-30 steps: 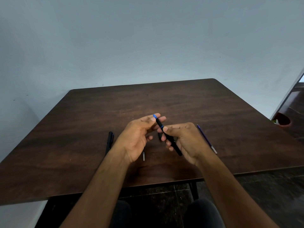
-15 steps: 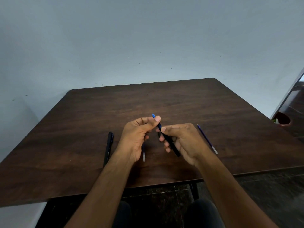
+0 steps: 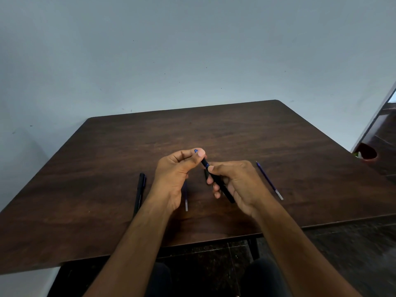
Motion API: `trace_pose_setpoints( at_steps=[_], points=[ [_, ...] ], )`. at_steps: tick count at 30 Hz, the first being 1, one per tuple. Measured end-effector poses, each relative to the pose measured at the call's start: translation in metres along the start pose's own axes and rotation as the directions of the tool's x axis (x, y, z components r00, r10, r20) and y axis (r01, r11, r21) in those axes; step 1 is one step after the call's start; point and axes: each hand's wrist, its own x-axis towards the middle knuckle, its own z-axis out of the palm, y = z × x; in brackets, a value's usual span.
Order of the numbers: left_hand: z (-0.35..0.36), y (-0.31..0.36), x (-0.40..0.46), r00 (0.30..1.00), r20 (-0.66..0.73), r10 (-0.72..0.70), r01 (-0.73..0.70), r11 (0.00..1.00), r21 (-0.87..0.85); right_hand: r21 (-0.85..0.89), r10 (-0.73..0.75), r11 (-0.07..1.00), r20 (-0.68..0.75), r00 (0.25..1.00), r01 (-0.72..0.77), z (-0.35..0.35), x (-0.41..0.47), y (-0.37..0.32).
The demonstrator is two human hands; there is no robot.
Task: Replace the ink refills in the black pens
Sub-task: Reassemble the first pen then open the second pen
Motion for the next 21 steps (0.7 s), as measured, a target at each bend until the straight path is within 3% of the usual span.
trace_pose_setpoints(
  at_steps=[7,14,21],
  points=[
    [0.004,-0.004,0.003,1.000,-0.011,-0.026,0.026,1.000,-0.004,-0.018,0.005,1.000,0.006,1.000,-0.005,-0.002,-0.001,0.000],
    [-0.001,-0.008,0.003,0.985,0.166,-0.038,0.042,0.999,-0.020,-0.004,0.026,1.000,-0.041,0.999,-0.027,-0.003,0.001,-0.001],
    [0.005,-0.011,0.007,0.997,0.078,-0.021,0.021,1.000,0.007,0.040,0.022,0.999,-0.049,0.999,-0.021,-0.004,-0.001,0.001]
  ],
)
